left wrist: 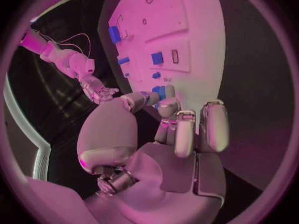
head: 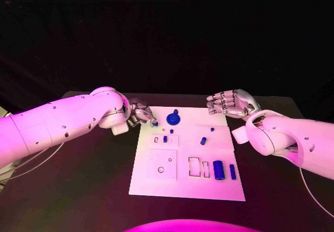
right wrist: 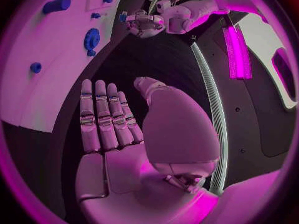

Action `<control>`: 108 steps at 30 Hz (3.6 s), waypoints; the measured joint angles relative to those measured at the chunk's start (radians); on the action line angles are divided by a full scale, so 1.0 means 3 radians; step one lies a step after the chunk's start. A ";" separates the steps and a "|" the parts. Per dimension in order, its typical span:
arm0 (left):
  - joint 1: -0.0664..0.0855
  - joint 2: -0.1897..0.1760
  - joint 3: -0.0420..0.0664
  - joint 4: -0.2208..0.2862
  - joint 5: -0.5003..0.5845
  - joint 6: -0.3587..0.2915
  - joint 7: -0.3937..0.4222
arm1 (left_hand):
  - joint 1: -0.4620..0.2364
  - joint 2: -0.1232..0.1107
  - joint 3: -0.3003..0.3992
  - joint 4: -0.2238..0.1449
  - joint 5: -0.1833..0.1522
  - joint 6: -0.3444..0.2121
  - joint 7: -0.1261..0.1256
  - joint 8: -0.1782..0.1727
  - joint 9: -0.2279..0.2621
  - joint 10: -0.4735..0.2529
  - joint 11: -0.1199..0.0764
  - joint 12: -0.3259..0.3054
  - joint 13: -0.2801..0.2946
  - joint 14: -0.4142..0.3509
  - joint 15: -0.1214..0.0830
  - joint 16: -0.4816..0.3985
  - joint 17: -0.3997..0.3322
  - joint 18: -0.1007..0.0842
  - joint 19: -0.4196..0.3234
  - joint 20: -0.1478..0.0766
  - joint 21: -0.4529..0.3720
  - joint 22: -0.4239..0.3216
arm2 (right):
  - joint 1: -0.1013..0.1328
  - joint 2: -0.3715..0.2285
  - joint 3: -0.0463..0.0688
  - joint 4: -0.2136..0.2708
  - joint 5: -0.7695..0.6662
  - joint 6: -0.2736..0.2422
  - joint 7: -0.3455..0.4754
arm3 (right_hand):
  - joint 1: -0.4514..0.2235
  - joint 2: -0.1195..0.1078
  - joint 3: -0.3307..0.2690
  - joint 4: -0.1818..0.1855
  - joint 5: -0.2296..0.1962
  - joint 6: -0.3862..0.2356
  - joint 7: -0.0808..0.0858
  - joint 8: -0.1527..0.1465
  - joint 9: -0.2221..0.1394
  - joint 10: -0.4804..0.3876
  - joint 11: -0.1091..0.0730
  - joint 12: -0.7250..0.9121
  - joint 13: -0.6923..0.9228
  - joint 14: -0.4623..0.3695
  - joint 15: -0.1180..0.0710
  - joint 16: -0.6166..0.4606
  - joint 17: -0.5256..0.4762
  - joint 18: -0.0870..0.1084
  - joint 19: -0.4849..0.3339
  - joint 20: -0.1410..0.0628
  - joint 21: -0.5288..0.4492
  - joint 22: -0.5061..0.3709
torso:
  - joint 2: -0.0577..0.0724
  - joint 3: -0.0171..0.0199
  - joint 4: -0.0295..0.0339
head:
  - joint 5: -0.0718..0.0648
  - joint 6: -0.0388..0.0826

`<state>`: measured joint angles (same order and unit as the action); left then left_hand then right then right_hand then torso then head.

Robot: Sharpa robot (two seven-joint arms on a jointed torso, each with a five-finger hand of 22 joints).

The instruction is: Assemble the parts on the task board

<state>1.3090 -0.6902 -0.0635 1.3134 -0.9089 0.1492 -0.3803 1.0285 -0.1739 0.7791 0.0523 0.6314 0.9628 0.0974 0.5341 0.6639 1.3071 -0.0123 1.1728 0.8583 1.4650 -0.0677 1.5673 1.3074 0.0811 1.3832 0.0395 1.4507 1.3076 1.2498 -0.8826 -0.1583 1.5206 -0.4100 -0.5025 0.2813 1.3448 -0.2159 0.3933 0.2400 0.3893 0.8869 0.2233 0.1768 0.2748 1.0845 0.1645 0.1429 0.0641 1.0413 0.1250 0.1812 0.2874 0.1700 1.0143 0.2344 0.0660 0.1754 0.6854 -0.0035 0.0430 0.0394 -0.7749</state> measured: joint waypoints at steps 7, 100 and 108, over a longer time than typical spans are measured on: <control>-0.0008 -0.0081 -0.0032 0.0200 -0.0225 -0.0023 -0.0145 | -0.0013 -0.0013 0.0000 0.0000 0.0068 0.0004 -0.0004 -0.0011 0.0001 0.0001 0.0000 0.0001 0.0015 0.0000 0.0000 0.0000 0.0000 -0.0045 0.0012 -0.0012 0.0014 0.0000 | -0.0001 -0.0014 0.0000 0.0001 -0.0015 -0.0002 0.0002 | 0.0000 0.0000 0.0000 0.0000 0.0000 0.0000 0.0000 0.0000 0.0000 0.0000 0.0000 0.0000 0.0000 0.0000 0.0000 -0.0013 0.0000 0.0000 0.0000 0.0000 0.0000 -0.0002 | 0.0000 -0.0003 0.0005 | 0.0012 -0.0012; -0.0068 0.0045 -0.0124 0.0361 -0.0553 0.0192 -0.0531 | -0.0047 -0.0047 -0.0009 -0.0009 0.0165 0.0051 -0.0030 -0.0004 0.0019 0.0086 -0.0017 0.0012 0.0035 0.0001 0.0003 0.0000 0.0000 -0.0044 0.0023 0.0000 0.0014 0.0000 | 0.0040 0.0007 0.0003 0.0038 -0.0044 -0.0008 0.0038 | 0.0000 0.0000 0.0000 0.0000 0.0013 0.0013 0.0012 0.0000 0.0000 0.0025 0.0000 -0.0013 0.0000 0.0024 -0.0001 -0.0013 -0.0006 0.0000 0.0000 0.0000 0.0000 -0.0023 | 0.0010 -0.0004 -0.0003 | 0.0032 -0.0085; -0.0066 0.0050 -0.0122 0.0357 -0.0552 0.0206 -0.0535 | -0.0047 -0.0047 -0.0009 -0.0009 0.0161 0.0051 -0.0030 -0.0004 0.0019 0.0086 -0.0017 0.0012 0.0046 0.0001 0.0003 0.0000 0.0000 -0.0044 0.0023 0.0000 0.0014 0.0000 | 0.0040 0.0007 0.0002 0.0037 -0.0044 -0.0008 0.0038 | 0.0000 0.0000 0.0000 0.0000 0.0013 0.0013 0.0012 0.0000 0.0000 0.0025 0.0000 -0.0013 0.0000 0.0024 0.0000 -0.0013 -0.0006 0.0000 0.0000 0.0000 0.0000 -0.0023 | 0.0011 -0.0004 -0.0003 | 0.0032 -0.0093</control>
<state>1.2893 -0.6751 -0.1002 1.4207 -1.0745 0.2111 -0.5407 1.0143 -0.1880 0.7765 0.0497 0.6798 0.9783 0.0886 0.5328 0.6695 1.3329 -0.0173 1.1765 0.8721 1.4652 -0.0669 1.5672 1.3073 0.0680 1.3901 0.0394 1.4549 1.3076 1.2618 -0.8805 -0.1576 1.5317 -0.4233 -0.5049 0.2927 1.3448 -0.2159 0.3933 0.2401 0.3932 0.8909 0.2269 0.1768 0.2749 1.0919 0.1646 0.1391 0.0641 1.0485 0.1248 0.1772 0.2855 0.1700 1.0143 0.2344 0.0660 0.1687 0.6886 -0.0046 0.0421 0.0489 -0.8029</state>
